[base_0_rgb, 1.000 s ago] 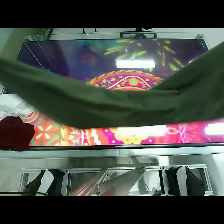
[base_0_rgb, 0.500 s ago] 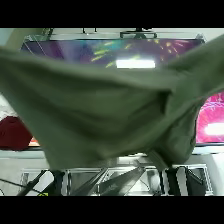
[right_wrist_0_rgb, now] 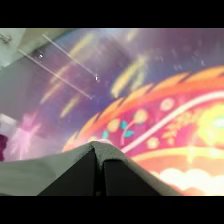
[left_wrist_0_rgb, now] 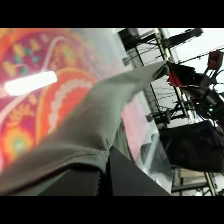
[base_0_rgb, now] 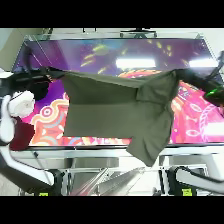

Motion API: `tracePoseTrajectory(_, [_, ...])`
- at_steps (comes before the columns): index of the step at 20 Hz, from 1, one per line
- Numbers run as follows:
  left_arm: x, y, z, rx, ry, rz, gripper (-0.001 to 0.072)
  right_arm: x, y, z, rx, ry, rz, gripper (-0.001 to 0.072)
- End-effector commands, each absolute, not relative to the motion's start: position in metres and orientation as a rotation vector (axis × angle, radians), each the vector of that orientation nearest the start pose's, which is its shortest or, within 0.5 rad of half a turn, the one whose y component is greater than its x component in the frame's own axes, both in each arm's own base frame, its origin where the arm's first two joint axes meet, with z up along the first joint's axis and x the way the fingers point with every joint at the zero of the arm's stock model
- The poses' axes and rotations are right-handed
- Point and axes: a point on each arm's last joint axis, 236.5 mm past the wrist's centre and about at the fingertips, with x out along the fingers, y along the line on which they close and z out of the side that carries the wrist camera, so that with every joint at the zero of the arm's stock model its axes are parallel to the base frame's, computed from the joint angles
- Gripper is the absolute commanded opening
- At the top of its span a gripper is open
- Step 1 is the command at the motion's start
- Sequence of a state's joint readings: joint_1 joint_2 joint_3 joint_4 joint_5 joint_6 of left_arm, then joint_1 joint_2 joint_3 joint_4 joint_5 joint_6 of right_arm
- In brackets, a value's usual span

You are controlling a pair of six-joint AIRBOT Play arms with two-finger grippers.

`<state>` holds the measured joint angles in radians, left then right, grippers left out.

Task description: Fold the shirts.

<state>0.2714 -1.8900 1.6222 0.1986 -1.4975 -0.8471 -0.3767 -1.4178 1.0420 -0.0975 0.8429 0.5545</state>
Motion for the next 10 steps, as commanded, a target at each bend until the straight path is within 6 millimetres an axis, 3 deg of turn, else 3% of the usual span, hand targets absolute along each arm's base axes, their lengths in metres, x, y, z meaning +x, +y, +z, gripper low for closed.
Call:
tracePoseTrajectory(1, [0.541, -0.102, -0.005, -0.852, 0.971, -0.968, 0.0015, 0.538, -0.014, -0.007, 0.827, 0.575, 0.342, 0.0022])
tracePoseTrajectory(3, [0.561, -0.096, -0.015, -0.847, 0.951, -0.942, 0.0015, 0.552, -0.013, -0.02, 0.863, 0.582, 0.373, 0.0022])
tracePoseTrajectory(6, [0.584, -0.081, -0.017, -0.795, 0.92, -0.886, 0.0015, 0.567, -0.016, -0.013, 0.863, 0.555, 0.394, 0.0022])
tracePoseTrajectory(8, [0.585, -0.081, -0.017, -0.792, 0.919, -0.886, 0.0015, 0.567, -0.024, -0.009, 0.864, 0.545, 0.389, 0.0022])
tracePoseTrajectory(10, [0.577, -0.08, -0.035, -0.783, 0.968, -0.869, 0.0014, 0.557, -0.033, -0.018, 0.864, 0.593, 0.385, 0.0021])
